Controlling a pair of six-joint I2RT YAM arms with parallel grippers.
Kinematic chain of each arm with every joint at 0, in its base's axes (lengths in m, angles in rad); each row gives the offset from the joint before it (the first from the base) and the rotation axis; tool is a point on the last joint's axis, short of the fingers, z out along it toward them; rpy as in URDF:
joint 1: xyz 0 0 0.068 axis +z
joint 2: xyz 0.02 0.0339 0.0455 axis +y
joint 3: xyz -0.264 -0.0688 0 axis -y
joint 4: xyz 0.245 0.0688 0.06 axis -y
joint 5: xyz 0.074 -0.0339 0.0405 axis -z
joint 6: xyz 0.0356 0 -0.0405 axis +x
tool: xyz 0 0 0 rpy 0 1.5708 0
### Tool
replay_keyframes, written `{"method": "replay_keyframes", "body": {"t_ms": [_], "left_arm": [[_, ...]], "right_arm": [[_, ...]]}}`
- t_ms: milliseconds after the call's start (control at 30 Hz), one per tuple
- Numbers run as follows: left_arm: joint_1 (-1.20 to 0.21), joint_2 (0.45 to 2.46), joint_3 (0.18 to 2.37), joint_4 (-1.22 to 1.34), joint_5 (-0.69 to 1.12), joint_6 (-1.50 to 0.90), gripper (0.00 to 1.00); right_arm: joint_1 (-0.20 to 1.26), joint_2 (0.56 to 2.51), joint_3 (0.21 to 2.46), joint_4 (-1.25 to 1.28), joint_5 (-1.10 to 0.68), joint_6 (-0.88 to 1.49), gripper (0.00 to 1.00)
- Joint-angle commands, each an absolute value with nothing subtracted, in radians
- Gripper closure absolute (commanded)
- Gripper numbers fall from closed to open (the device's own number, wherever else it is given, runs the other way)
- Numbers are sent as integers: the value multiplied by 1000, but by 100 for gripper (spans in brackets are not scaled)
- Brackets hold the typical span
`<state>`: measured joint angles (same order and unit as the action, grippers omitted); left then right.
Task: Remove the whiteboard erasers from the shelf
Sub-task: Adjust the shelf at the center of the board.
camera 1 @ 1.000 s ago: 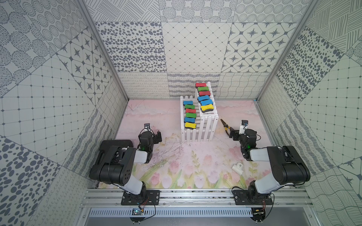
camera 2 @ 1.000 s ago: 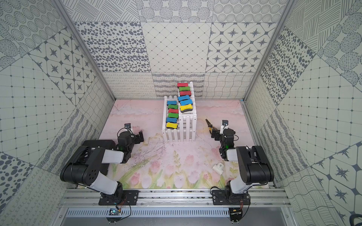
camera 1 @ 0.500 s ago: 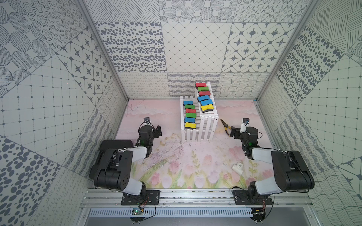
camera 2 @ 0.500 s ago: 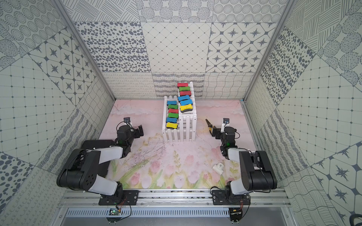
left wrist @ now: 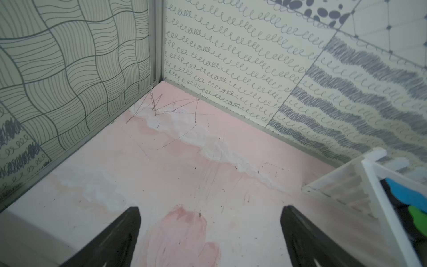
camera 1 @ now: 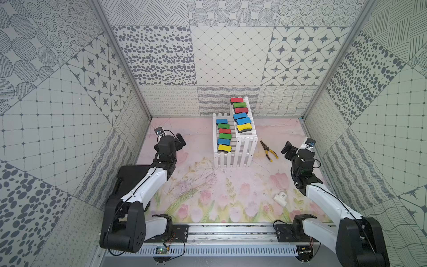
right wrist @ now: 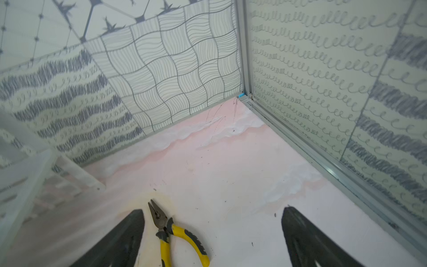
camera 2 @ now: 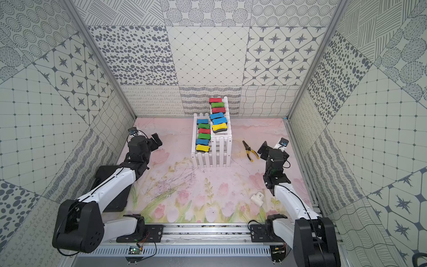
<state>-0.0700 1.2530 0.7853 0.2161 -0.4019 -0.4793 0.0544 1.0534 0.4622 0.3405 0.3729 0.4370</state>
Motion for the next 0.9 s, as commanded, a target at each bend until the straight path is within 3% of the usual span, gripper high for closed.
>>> {"method": "replay_keyframes", "body": {"t_ms": [0,100,200,367,433,533,633,867], "left_arm": [[-63,1195,844,-68,-403,-896,0],[-59,1175,840,-50,-254,-874,0],[-59,1209,892,-127,-55,-856,2],[-117,1310,863,-63,313,-865,22],[-198,1319,835,-45,312,-845,27],[-297,1329,803,-20,299,-815,30],[-327,1351,797,-6,307,-810,35],[-352,1377,793,65,322,-820,34]], "right_arm": [[30,1032,402,356,335,679,3],[30,1012,352,413,294,708,3],[29,994,393,301,182,679,3],[32,1029,518,46,60,630,3],[34,1035,535,8,7,609,3],[44,1041,535,-1,-54,604,11],[70,1044,535,-16,-57,606,18],[165,1041,535,-17,13,613,22]]}}
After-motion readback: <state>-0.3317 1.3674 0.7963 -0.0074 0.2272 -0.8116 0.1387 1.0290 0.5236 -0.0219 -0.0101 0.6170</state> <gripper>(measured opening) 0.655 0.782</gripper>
